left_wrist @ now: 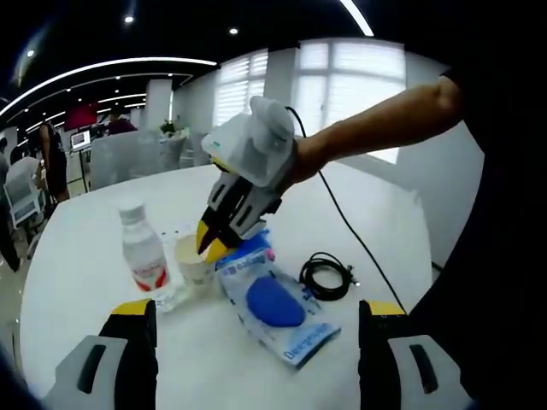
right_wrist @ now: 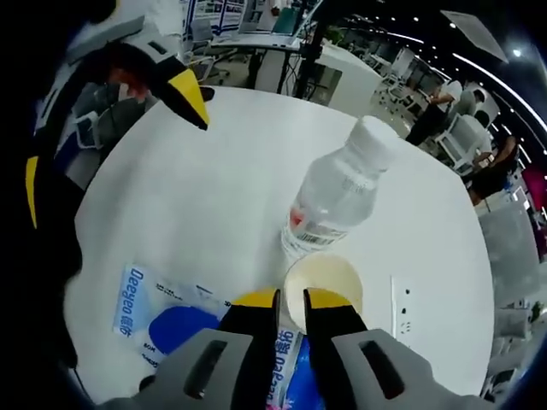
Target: Arrange the tabletop items into an orderly group along one side of the table until the central work area is clear of visible clutter.
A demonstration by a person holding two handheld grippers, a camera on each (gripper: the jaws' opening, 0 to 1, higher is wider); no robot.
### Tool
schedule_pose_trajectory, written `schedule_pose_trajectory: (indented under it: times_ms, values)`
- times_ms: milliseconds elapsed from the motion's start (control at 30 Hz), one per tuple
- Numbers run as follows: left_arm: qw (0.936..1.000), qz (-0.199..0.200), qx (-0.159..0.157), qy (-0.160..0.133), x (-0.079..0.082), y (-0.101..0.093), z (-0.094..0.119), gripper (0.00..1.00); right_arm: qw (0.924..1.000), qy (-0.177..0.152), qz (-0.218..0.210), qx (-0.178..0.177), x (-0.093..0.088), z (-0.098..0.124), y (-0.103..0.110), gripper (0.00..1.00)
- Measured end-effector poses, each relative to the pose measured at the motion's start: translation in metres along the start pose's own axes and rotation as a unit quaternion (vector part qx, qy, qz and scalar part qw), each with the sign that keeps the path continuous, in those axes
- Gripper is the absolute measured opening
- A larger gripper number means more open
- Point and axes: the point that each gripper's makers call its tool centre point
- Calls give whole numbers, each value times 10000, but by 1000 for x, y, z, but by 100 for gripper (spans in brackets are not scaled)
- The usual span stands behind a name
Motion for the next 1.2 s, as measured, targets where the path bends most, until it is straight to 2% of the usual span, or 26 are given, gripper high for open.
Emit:
schedule_pose_trajectory:
  times_ms: [167,200,267,300,467,700,767,933,1033,1200]
  values:
    - [10000,-9,11,-3,2,-1,0,97,9995,-114,-161,-247,5,14,-7,16]
    - [10000,-7,7,-19,3,-1,0,97,9982,-187,-330,-472,4,19,-14,19]
    - [10000,4,17,-45,5,0,0,98,9958,-265,-579,-656,2,26,-19,22]
    - [10000,18,29,-64,6,0,1,98,9924,-369,-850,-810,2,34,-22,24]
    - [9999,42,64,-113,9,2,2,99,9792,-568,-1542,-1191,-6,54,-29,34]
    - [9999,44,66,-133,12,-1,4,99,9621,-733,-2141,-1520,-20,75,-26,44]
    - [9999,25,58,-134,13,-4,5,99,9597,-767,-2235,-1522,-24,78,-24,48]
    - [9998,53,37,-199,16,-6,7,99,9594,-728,-2319,-1433,-37,83,-13,54]
    - [9999,44,33,-149,12,-5,6,99,9674,-564,-2104,-1290,-48,80,-8,56]
    - [9999,61,12,-123,9,-7,5,99,9685,-436,-2130,-1211,-67,78,-4,56]
Point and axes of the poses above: the point that each gripper's makers call its tool centre point, and the gripper's own axes: z roughly backward along the fingers, y roughly to its left, x roughly out of its top, and after that the axes turned 14 degrees about z, right-handed
